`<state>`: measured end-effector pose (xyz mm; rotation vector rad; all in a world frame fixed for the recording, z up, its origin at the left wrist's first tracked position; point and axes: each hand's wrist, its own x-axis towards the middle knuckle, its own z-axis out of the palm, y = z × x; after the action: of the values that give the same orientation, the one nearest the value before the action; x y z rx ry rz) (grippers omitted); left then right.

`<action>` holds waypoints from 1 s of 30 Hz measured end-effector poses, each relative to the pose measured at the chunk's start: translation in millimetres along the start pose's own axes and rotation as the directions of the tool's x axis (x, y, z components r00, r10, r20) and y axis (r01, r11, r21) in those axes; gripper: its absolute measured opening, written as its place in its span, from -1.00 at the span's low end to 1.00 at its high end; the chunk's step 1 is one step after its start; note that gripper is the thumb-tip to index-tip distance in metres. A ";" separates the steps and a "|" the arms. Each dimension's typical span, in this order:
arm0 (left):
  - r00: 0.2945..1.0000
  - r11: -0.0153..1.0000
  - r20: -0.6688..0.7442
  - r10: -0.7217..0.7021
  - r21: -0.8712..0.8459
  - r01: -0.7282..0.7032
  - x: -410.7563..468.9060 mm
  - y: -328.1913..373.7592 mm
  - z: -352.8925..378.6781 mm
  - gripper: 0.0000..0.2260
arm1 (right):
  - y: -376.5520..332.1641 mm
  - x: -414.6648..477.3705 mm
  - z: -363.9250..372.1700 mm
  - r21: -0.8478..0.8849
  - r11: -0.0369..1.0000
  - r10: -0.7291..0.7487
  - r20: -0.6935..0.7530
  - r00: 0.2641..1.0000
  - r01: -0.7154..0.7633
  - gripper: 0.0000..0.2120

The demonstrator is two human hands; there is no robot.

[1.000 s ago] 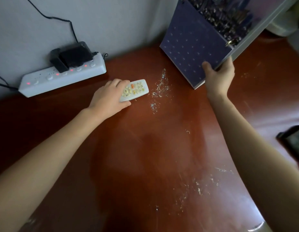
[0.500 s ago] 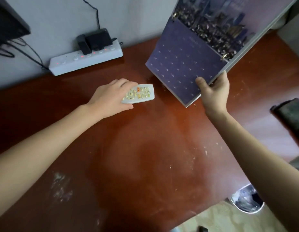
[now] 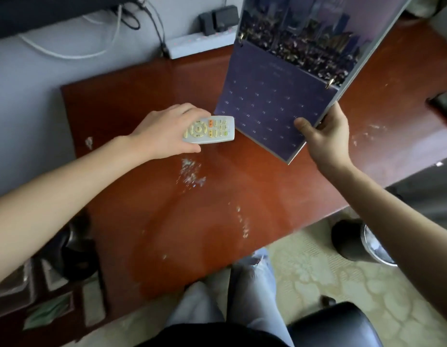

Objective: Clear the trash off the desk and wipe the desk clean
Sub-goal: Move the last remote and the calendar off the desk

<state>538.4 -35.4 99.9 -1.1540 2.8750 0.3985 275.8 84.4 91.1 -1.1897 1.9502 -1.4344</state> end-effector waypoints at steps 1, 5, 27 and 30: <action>1.000 1.000 0.005 0.006 -0.001 -0.006 -18.6 -3.4 -2.0 -0.39 | -6.5 -17.9 4.1 -0.008 1.000 0.001 0.001 1.000 -0.001 -0.66; 1.000 1.000 0.024 0.013 -0.013 -0.013 -81.2 -15.4 -12.8 -0.39 | -33.0 -80.9 19.5 -0.045 0.999 0.005 0.042 0.999 -0.003 -0.67; 0.972 0.966 -0.056 -0.228 -0.141 0.219 -266.2 -145.4 -19.7 -0.39 | -106.0 -179.1 170.2 0.000 1.000 0.000 0.379 0.926 0.000 -0.63; 0.975 0.962 -0.051 -0.217 -0.182 0.204 -308.4 -192.1 -23.2 -0.39 | -127.6 -212.3 217.0 -0.005 1.000 0.002 0.355 0.935 0.000 -0.67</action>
<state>895.4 34.6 112.7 -1.5141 2.7796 0.6249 601.5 132.4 100.6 -1.3433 1.7030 -1.1196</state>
